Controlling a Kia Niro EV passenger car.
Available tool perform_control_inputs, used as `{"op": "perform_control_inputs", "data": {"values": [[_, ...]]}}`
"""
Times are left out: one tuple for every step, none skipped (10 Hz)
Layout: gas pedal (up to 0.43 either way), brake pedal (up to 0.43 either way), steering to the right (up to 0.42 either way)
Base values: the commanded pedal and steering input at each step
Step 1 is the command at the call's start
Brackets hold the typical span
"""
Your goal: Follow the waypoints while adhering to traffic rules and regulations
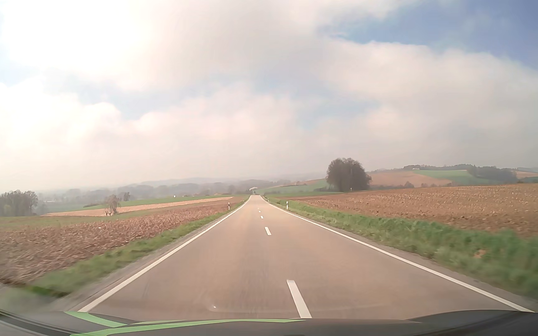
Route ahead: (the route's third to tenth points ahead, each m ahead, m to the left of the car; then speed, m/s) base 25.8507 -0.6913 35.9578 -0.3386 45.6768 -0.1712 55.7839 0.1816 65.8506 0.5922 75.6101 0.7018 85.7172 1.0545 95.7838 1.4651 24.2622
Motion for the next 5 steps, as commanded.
{"op": "perform_control_inputs", "data": {"values": [[0.150, 0.000, -0.005], [0.150, 0.000, -0.006], [0.150, 0.000, -0.005], [0.150, 0.000, -0.006], [0.150, 0.000, -0.006]]}}
